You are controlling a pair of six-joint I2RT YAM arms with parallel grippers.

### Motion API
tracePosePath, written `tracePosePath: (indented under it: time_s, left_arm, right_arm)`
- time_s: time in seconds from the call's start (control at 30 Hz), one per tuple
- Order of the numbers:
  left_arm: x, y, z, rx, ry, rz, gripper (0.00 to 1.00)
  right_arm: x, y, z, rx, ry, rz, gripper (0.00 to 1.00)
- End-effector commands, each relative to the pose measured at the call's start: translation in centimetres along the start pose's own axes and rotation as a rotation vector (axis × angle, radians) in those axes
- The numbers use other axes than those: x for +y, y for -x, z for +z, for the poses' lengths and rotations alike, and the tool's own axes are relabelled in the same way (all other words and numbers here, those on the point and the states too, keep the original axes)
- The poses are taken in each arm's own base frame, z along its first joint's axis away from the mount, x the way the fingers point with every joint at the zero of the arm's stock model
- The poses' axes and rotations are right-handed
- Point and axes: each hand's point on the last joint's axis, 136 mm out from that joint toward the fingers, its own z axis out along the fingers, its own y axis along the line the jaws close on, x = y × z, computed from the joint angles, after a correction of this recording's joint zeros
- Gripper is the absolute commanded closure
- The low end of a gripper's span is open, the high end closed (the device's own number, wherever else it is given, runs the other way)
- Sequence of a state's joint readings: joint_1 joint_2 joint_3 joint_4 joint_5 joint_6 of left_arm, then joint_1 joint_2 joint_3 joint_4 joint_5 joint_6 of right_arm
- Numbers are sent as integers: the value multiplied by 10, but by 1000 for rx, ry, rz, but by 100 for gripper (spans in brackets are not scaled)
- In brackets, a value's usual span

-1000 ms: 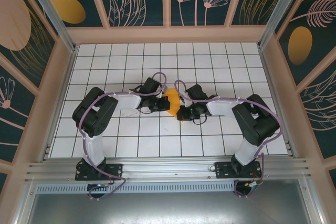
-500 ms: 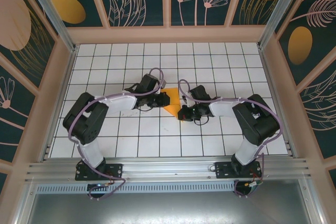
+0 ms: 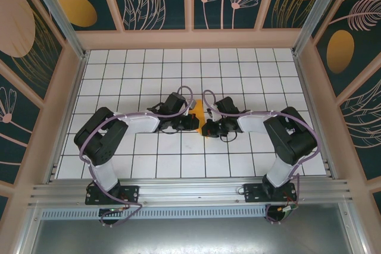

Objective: Fold a paper plane with a square sheet of paper (fold left side to right side)
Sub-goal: Third fold the triangle at the center of the table.

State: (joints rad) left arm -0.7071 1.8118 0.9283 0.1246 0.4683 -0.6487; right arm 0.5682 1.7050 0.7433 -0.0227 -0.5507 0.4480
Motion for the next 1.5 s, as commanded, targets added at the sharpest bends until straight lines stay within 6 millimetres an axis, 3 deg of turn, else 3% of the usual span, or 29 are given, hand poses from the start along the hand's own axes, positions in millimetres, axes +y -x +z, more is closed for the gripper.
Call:
tracePosePath:
  time_s: [0.0, 0.8, 1.03, 1.47]
  left_arm:
    - [0, -3, 9, 7, -29, -5, 94]
    - [44, -13, 25, 11, 121, -31, 98]
    - [62, -10, 20, -19, 219, -4, 100]
    - [83, 18, -6, -124, 307, 12, 100]
  right_arm:
    - [-42, -33, 7, 94, -136, 95, 100]
    - [-51, -36, 3, 112, -195, 98, 100]
    - [-54, -41, 2, 123, -205, 104, 100]
    - [-53, -43, 0, 123, -201, 105, 100]
